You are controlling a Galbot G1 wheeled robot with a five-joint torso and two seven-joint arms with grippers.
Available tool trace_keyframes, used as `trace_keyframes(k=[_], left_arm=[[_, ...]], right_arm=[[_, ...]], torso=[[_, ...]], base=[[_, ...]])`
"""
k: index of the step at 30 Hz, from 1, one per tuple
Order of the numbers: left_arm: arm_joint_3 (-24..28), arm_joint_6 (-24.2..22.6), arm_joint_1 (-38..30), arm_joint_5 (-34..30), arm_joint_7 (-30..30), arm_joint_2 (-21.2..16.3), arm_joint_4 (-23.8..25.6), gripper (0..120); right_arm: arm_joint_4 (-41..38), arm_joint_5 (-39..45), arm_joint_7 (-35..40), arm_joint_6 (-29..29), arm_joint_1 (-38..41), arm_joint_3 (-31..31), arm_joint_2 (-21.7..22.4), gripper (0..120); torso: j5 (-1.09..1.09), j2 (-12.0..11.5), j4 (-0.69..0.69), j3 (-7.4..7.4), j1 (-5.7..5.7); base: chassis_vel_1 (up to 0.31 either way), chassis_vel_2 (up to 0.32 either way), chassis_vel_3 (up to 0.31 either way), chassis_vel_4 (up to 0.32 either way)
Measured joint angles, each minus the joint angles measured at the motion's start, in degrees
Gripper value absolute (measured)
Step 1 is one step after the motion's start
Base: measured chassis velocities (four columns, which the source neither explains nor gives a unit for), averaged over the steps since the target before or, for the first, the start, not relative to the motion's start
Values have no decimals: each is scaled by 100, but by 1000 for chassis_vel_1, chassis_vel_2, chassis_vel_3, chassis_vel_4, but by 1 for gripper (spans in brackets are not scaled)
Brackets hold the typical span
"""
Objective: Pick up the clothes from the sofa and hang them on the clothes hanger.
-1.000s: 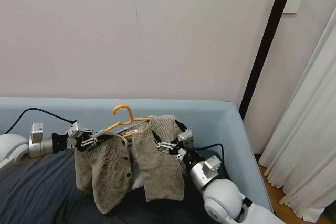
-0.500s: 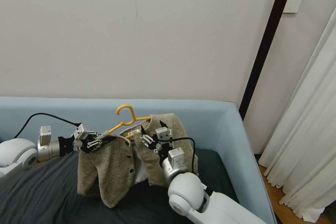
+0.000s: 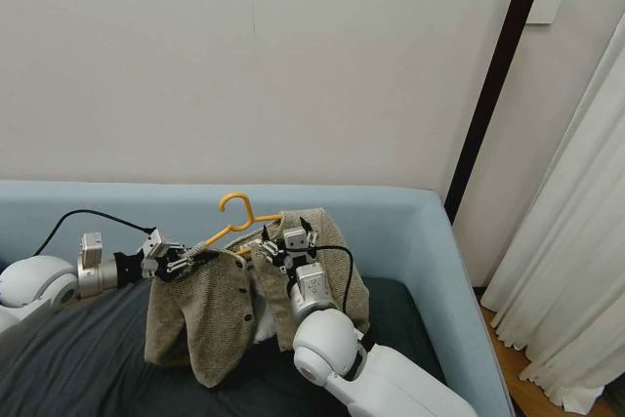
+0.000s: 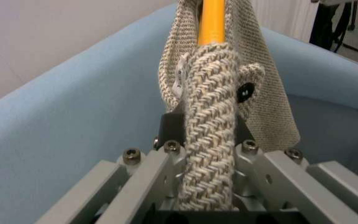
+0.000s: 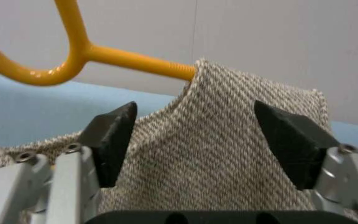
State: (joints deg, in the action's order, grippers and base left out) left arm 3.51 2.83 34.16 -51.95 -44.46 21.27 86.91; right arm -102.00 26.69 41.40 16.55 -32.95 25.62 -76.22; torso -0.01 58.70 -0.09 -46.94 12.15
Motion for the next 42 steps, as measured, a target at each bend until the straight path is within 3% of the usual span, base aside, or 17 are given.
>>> trace_keyframes(k=[11,20,32,42], left_arm=[[114,12,-91,12,-17,82,-4,7],[88,18,-85,14,-23,83,13,7],[81,34,-141,21,-27,87,-35,7],[69,41,-213,1,-17,110,-79,7]], right_arm=[[185,140,93,71,39,-77,-130,44],[189,265,182,203,53,-135,-111,43],[79,301,3,80,-16,-226,12,0],[-280,303,-223,18,-187,-230,194,0]], torso=[[0,0,0,1,0],[0,0,0,0,0],[0,1,0,0,0],[0,0,0,0,0]], base=[[0,0,0,0],[0,0,0,0],[0,0,0,0],[0,0,0,0]])
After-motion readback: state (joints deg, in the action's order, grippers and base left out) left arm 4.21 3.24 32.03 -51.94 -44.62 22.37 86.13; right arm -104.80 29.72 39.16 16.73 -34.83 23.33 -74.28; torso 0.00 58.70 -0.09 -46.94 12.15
